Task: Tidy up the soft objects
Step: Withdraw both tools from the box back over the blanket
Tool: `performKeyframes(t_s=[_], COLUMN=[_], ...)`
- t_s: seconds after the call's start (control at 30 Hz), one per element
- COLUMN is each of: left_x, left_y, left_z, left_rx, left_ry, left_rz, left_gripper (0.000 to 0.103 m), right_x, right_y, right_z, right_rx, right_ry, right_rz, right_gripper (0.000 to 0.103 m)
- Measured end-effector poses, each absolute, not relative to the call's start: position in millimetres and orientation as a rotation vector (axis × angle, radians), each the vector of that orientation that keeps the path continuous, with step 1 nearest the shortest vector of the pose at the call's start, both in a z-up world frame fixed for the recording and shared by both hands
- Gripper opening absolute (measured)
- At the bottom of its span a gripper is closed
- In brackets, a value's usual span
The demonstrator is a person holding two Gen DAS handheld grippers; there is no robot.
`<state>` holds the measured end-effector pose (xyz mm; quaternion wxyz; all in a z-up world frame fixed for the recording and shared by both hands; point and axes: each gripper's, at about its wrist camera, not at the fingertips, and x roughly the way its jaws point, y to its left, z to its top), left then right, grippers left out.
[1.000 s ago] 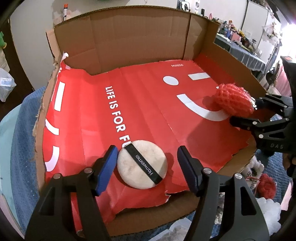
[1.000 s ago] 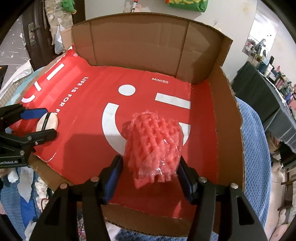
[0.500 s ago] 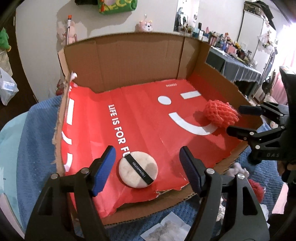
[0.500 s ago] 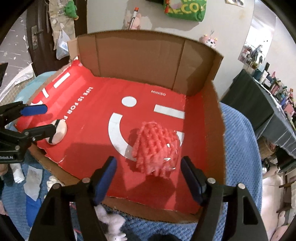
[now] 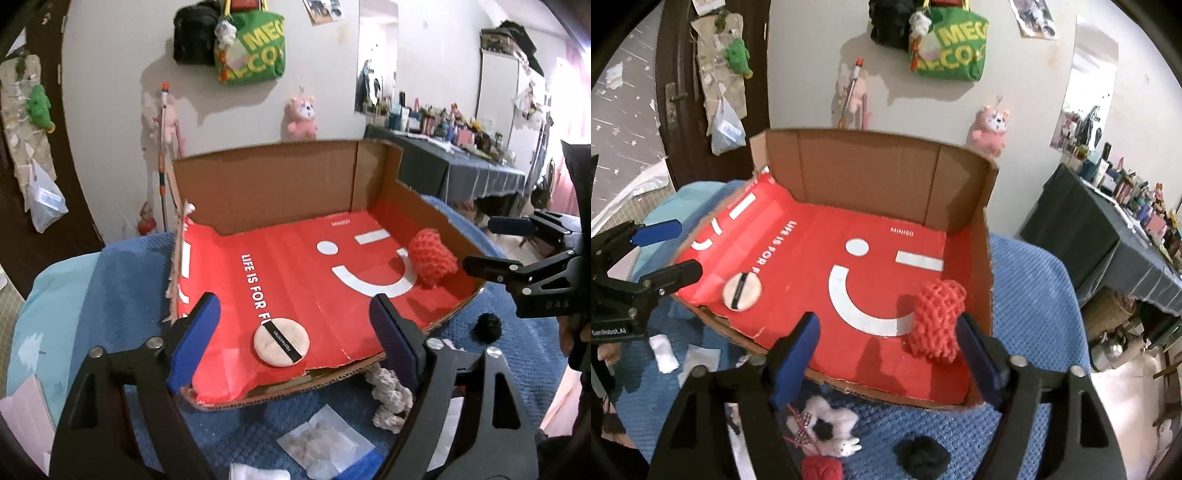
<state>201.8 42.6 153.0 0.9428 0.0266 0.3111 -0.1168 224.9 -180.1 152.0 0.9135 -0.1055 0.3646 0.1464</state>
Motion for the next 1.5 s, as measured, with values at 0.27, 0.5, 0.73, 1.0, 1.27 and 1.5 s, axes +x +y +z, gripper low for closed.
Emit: performKeyframes(t_s=[0.27,0.5,0.73,1.0,1.27,1.5], left_x=[154,103,62,22,15,21], left_y=[48,45,41,38,31,31], left_z=[173,185,178,150,103,71], left_rx=[0.022,0.015,-0.019,-0.034,-0.038,-0.064], left_ry=[0.517,0.391,0.357,0.333,0.426,0.52], left_rz=[-0.204,-0.167,-0.151,-0.089,-0.085,-0.084], left_gripper=[0.092,0.101,0.103,0.103,0.103,0.103], right_x=[186,128,73,27,11,18], right_y=[-186,-195,-202,-205,-211,-215], right_z=[171,187,190,162,113,83], right_rx=[-0.185,-0.166,-0.142,-0.108,-0.05,0.0], right_ry=[0.661,0.518,0.424,0.349,0.391,0.451], right_rz=[0.302,0.278,0.272,0.239,0.194,0.189], right_gripper=[0.089,0.103,0.103,0.103,0.103,0.103])
